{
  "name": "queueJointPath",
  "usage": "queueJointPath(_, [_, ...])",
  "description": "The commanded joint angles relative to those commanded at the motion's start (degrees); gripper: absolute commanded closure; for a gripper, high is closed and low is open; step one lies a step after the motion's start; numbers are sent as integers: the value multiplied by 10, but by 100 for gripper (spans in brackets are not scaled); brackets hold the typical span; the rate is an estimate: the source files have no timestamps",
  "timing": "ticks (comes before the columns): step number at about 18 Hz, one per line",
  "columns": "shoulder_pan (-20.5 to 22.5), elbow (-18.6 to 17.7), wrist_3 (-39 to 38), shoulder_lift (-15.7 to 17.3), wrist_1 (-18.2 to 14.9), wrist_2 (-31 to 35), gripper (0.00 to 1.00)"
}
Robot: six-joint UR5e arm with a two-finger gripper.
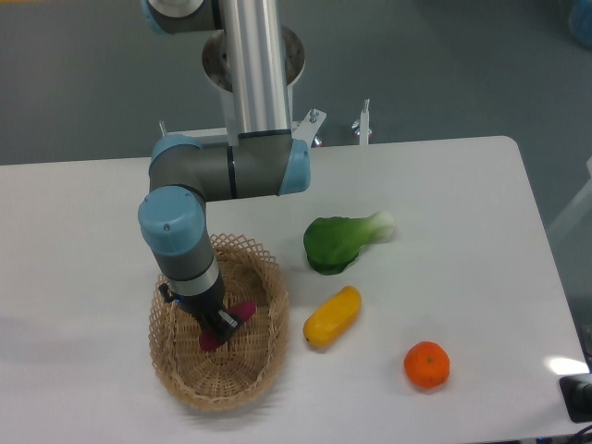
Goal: Place the sweet potato in the basket
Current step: 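Lower the sweet potato into the basket and open the gripper, then raise the open gripper out of the basket and move it away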
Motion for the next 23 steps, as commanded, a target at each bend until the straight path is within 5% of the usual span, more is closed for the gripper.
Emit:
queueJointPath(10, [25, 23, -17, 34, 1, -1, 0])
queueJointPath(18, [117, 40, 35, 84, 0, -8, 0])
queueJointPath(23, [188, 40, 114, 121, -60, -7, 0])
